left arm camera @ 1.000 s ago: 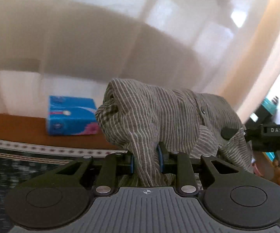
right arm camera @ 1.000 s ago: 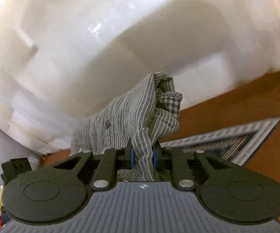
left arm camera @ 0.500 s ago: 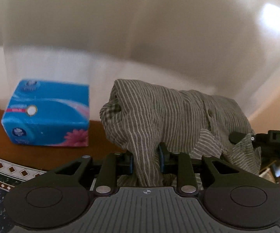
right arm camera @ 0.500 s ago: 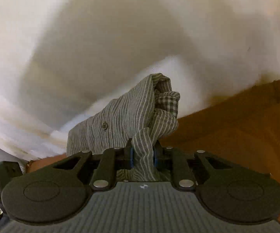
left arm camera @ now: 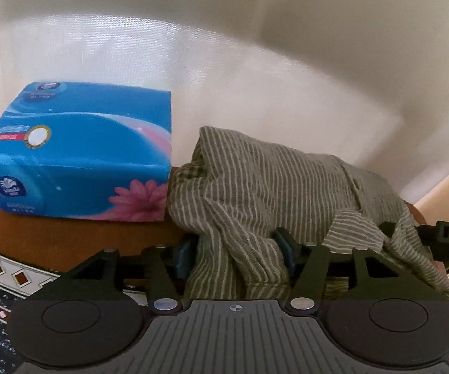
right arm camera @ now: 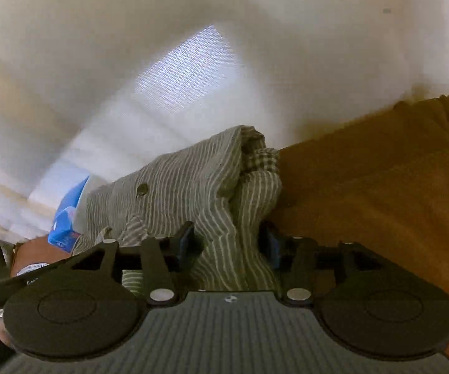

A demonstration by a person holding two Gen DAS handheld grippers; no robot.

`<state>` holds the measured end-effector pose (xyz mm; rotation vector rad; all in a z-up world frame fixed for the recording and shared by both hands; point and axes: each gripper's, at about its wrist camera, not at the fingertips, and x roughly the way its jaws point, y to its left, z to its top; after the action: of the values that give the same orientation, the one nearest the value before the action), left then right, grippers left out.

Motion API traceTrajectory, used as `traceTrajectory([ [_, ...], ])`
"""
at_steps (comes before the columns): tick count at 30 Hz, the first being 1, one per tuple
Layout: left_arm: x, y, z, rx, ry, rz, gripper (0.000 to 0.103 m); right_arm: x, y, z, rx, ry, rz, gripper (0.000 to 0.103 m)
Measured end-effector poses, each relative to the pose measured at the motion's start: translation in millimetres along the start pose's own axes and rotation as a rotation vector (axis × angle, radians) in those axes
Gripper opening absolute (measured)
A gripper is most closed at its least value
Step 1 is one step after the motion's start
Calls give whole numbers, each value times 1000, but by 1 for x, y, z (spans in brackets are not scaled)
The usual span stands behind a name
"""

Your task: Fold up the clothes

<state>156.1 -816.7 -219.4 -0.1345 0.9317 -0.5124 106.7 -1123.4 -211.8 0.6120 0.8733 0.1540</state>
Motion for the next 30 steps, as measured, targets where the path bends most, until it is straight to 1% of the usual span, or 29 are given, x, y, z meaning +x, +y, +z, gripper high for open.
traceTrajectory([
  [1,-5,-1,1,5,2,8,61,-2,3,0,-7,-1,-9,55],
  [2,-11,-3,3,13,3,17,66,-4,7,1,-18,-2,-21,55],
  [3,-20,-6,4,28,-6,24,66,-8,9,5,-36,-12,-34,55],
  [4,-31,-9,6,47,-21,30,65,-12,11,9,-55,-23,-45,55],
  [6,-55,-14,10,86,-64,29,65,-33,20,17,-107,-81,-34,59],
  [8,-72,-21,18,113,-104,2,65,-54,29,25,-160,-138,-23,60],
  [9,-72,-25,25,127,-112,-8,65,-63,38,29,-203,-166,-10,60],
  [11,-63,-36,37,157,-115,-25,65,-65,55,34,-301,-184,-10,60],
  [13,-54,-47,49,187,-118,-42,65,-51,70,33,-384,-174,-44,60],
  [14,-44,-51,53,195,-109,-42,65,-41,73,32,-400,-163,-58,60],
  [16,-16,-56,57,201,-76,-30,65,-16,72,29,-385,-135,-79,59],
  [18,4,-56,49,208,-41,-21,65,7,71,26,-369,-110,-102,59],
  [20,15,-56,40,218,-9,-6,65,25,68,22,-372,-87,-121,59],
  [22,24,-54,32,226,-4,-4,63,40,65,17,-384,-62,-138,58],
  [23,27,-52,29,233,-12,-4,63,48,63,15,-389,-49,-147,58],
  [27,26,-56,21,266,-39,3,64,56,60,11,-402,-51,-142,59],
  [30,12,-59,26,256,-48,8,65,46,62,16,-389,-65,-130,59],
])
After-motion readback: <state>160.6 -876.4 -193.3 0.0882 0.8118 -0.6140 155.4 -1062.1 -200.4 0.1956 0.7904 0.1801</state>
